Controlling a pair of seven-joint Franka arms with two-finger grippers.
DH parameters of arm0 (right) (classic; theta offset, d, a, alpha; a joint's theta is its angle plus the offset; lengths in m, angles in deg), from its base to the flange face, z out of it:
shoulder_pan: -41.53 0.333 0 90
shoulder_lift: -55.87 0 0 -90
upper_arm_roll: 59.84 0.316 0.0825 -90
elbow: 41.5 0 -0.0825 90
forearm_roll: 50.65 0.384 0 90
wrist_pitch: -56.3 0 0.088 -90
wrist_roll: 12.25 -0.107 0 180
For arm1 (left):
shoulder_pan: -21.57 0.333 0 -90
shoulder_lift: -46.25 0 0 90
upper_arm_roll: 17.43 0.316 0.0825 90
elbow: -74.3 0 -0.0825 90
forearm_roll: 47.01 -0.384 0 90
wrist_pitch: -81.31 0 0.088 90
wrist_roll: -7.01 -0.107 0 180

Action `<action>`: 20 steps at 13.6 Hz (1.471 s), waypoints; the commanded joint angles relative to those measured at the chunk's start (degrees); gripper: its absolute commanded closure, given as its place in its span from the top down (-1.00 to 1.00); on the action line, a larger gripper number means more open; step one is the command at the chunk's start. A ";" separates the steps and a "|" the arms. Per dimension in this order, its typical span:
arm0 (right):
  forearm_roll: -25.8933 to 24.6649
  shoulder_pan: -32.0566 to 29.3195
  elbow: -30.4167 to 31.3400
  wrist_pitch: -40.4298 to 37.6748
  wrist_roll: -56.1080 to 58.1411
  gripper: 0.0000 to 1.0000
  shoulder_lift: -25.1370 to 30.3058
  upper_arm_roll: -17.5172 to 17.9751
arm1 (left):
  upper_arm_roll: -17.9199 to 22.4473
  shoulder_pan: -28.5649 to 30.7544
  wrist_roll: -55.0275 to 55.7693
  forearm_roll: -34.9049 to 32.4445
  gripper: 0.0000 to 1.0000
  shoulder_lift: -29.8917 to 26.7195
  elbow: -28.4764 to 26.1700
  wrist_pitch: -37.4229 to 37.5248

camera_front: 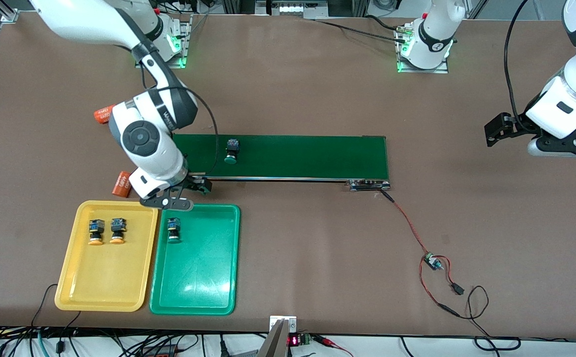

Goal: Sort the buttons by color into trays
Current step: 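Move the right gripper back and grasp the second green button on the belt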

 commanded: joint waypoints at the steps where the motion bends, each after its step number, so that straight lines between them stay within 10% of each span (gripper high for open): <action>1: 0.92 0.18 9.43 4.40 -1.09 1.00 7.46 -0.15 | -0.44 0.01 -0.24 -1.11 1.00 0.69 1.73 0.73; 7: 1.27 -0.17 25.18 17.95 -5.21 1.00 15.91 0.37 | -0.35 0.01 -0.15 -1.11 1.00 0.69 1.73 0.82; 20: 0.65 0.71 27.65 19.37 -10.58 1.00 12.67 4.07 | -0.88 -0.07 -0.24 -1.02 1.00 0.60 1.73 0.73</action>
